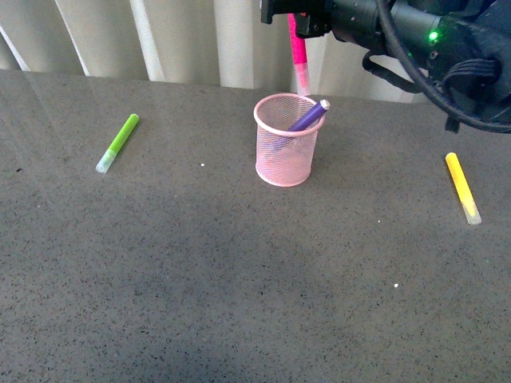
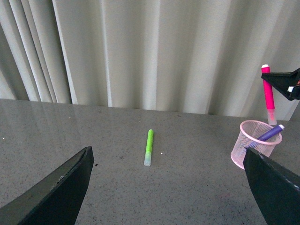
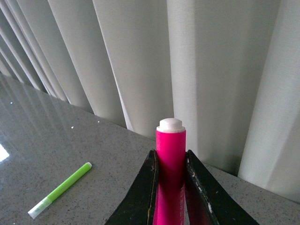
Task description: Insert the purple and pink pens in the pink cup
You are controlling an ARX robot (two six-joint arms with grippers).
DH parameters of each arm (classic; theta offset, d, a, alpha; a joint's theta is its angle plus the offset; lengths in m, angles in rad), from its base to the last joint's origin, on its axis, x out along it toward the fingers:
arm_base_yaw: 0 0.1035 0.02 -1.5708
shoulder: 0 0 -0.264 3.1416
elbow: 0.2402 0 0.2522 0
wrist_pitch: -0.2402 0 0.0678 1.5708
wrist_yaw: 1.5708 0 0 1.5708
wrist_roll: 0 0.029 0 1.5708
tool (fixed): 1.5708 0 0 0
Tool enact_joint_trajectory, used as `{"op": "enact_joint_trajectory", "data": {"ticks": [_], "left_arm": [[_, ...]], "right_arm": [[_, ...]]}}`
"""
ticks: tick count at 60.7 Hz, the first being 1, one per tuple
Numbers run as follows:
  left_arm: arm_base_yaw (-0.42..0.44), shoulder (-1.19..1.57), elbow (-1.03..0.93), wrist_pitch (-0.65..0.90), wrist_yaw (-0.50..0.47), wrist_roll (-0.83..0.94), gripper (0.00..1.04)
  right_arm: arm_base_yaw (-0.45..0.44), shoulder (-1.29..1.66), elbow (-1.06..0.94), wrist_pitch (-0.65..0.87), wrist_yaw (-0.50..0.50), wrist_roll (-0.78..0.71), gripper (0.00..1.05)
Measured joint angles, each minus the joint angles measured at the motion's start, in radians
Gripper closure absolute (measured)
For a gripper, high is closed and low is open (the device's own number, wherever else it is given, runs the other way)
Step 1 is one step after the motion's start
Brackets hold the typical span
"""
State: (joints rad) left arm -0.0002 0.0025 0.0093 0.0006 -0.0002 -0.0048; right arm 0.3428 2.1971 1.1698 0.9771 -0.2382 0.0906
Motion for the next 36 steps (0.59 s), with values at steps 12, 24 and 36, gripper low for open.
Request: {"op": "enact_joint_trajectory", "data": {"ticks": [12,24,36], "left_arm": [[0.000,0.000,0.000,0.000,0.000,0.000,0.07],[0.000,0.000,0.000,0.000,0.000,0.000,0.07],[0.000,0.000,0.000,0.000,0.000,0.000,0.07]], "right_arm": [[0.007,0.042,0.042,-0.001,0.003,-0.001,0.94],[0.010,0.046,0.041,0.003,-0.004,-0.011,0.90],[0.005,0.048,0.037,0.006,-0.005,-0.012,0.50]]}}
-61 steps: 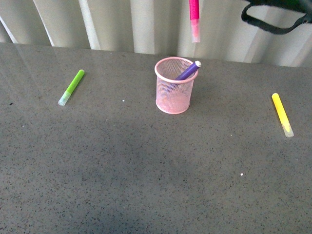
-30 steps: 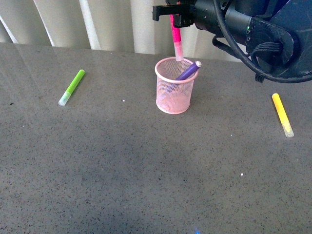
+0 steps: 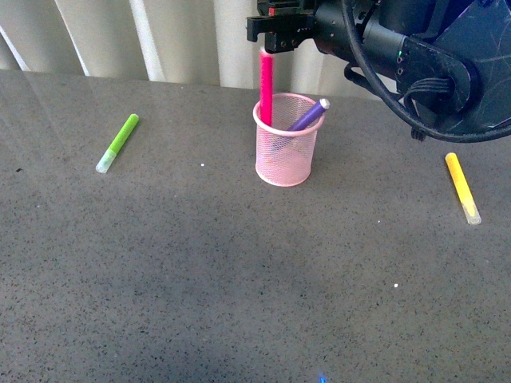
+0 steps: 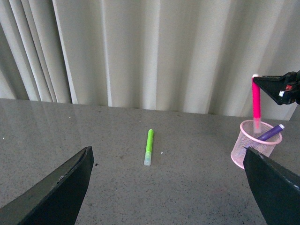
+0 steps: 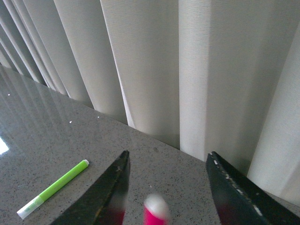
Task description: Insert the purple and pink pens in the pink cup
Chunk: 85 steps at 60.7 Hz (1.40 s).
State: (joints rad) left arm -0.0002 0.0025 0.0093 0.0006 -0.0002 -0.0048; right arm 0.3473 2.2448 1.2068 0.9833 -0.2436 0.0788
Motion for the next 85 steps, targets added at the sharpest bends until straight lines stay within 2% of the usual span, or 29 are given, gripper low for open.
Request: {"op": "enact_joint_trajectory", "data": {"ticks": [3,10,14,30,38,45,52,61,67,74,79,85], "left_arm": [[0.000,0.000,0.000,0.000,0.000,0.000,0.07],[0.000,0.000,0.000,0.000,0.000,0.000,0.07],[0.000,0.000,0.000,0.000,0.000,0.000,0.07],[0.000,0.000,0.000,0.000,0.000,0.000,0.07],[0.000,0.000,0.000,0.000,0.000,0.000,0.07],[0.000,0.000,0.000,0.000,0.000,0.000,0.07],[0.000,0.000,0.000,0.000,0.000,0.000,0.07],[0.000,0.000,0.000,0.000,0.000,0.000,0.07],[0.000,0.000,0.000,0.000,0.000,0.000,0.07],[0.000,0.000,0.000,0.000,0.000,0.000,0.07],[0.000,0.000,0.000,0.000,0.000,0.000,0.07],[0.000,0.000,0.000,0.000,0.000,0.000,0.07]], "right_arm": [[-0.004,0.000,0.000,0.000,0.000,0.000,0.42],[-0.015,0.000,0.000,0.000,-0.002,0.004,0.13],[-0.018,0.000,0.000,0.000,-0.002,0.005,0.05],[-0.059,-0.079,-0.009,-0.026,0.045,0.012,0.07],[-0.122,-0.238,-0.054,-0.081,0.117,-0.006,0.07],[-0.212,-0.486,-0.191,-0.133,0.177,-0.064,0.07],[-0.267,-0.688,-0.340,-0.169,0.170,-0.084,0.07],[-0.348,-0.996,-0.536,-0.264,0.105,-0.085,0.07],[-0.399,-1.164,-0.632,-0.342,0.060,-0.079,0.07],[-0.448,-1.284,-0.718,-0.371,0.055,-0.079,0.07],[-0.476,-1.344,-0.755,-0.487,0.101,-0.079,0.20],[-0.484,-1.377,-0.850,-0.479,0.112,-0.079,0.38]]}}
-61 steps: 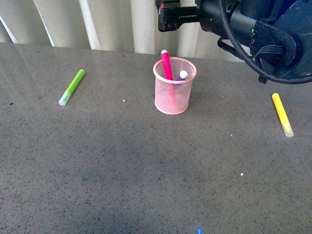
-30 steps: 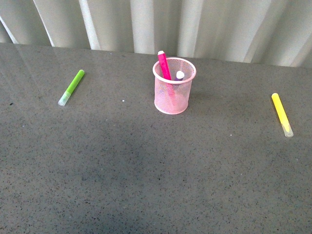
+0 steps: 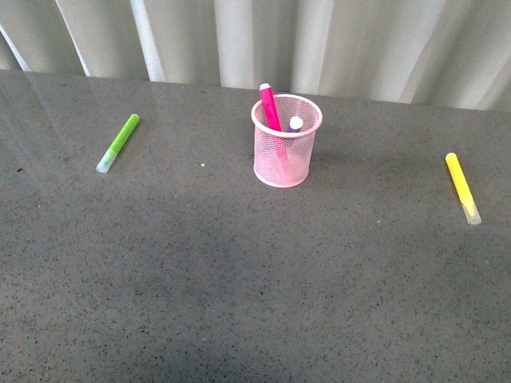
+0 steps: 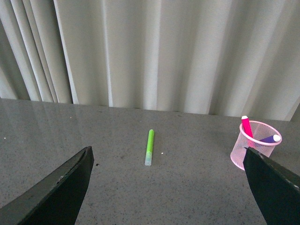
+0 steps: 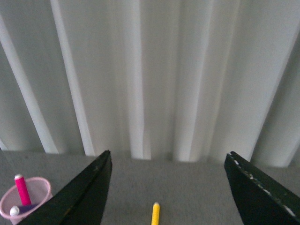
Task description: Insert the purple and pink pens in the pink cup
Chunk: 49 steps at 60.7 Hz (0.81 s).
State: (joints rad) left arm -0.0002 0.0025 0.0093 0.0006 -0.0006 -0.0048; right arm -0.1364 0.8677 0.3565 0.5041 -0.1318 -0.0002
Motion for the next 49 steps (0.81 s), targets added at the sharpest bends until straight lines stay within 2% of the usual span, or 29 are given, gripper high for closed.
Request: {"op": "enact_joint_trajectory", "data": {"ticks": [18,22,28,49], "left_arm": [[0.000,0.000,0.000,0.000,0.000,0.000,0.07],[0.000,0.000,0.000,0.000,0.000,0.000,0.07],[0.000,0.000,0.000,0.000,0.001,0.000,0.07],[0.000,0.000,0.000,0.000,0.000,0.000,0.07]], "right_arm": [[0.051,-0.139,-0.157,0.019,0.048,0.000,0.89],[0.101,-0.170,-0.185,0.013,0.119,0.000,1.01],[0.132,-0.217,-0.217,0.001,0.124,-0.003,1.01],[0.133,-0.371,-0.290,-0.080,0.128,-0.002,1.01]]}}
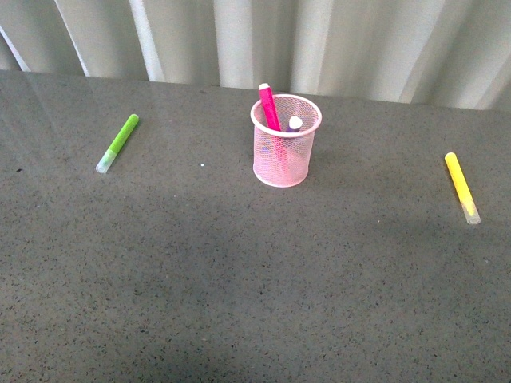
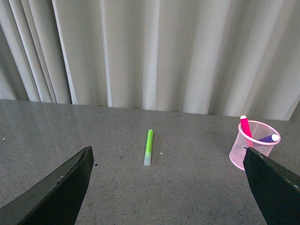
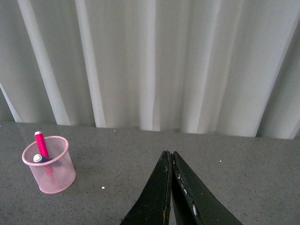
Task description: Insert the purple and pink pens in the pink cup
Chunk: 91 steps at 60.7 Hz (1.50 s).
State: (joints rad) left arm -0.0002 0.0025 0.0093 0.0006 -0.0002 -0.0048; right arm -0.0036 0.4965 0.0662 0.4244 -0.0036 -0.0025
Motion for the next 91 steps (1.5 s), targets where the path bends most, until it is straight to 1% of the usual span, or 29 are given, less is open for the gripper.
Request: {"op": "enact_joint_trajectory", "data": {"ticks": [15,22,56,58,62,64,79,80,84,86,87,91], "left_arm": [[0.000,0.000,0.000,0.000,0.000,0.000,0.07],[0.000,0.000,0.000,0.000,0.000,0.000,0.07],[0.000,0.000,0.000,0.000,0.000,0.000,0.07],[0.000,0.000,0.000,0.000,0.000,0.000,0.07],[0.000,0.000,0.000,0.000,0.000,0.000,0.07],[0.000,0.000,0.000,0.000,0.000,0.000,0.07],[0.000,0.000,0.000,0.000,0.000,0.000,0.07],[0.000,0.000,0.000,0.000,0.000,0.000,0.07],[0.000,0.000,0.000,0.000,0.000,0.000,0.07],[0.000,0.000,0.000,0.000,0.000,0.000,0.07],[0.000,0.000,0.000,0.000,0.000,0.000,0.07],[0.000,0.000,0.000,0.000,0.000,0.000,0.07]], "right_arm": [[0.000,-0.108,-0.031,-0.077,0.000,0.000,1.01],[0.000,-0.137,-0.045,-0.064,0.000,0.000,1.01],[0.001,-0.314,-0.045,-0.239,0.003,0.000,1.01],[0.001,-0.333,-0.045,-0.258,0.003,0.000,1.01],[0.001,-0.427,-0.045,-0.387,0.003,0.000,1.01],[0.001,-0.465,-0.045,-0.417,0.003,0.001,1.01],[0.001,-0.492,-0.045,-0.423,0.003,0.001,1.01],[0.001,-0.492,-0.045,-0.423,0.003,0.000,1.01],[0.001,-0.492,-0.045,-0.423,0.003,0.001,0.92],[0.001,-0.492,-0.045,-0.424,0.003,0.001,0.84],[0.001,-0.492,-0.045,-0.424,0.003,0.001,0.83],[0.001,-0.492,-0.045,-0.424,0.003,0.001,0.70]]}}
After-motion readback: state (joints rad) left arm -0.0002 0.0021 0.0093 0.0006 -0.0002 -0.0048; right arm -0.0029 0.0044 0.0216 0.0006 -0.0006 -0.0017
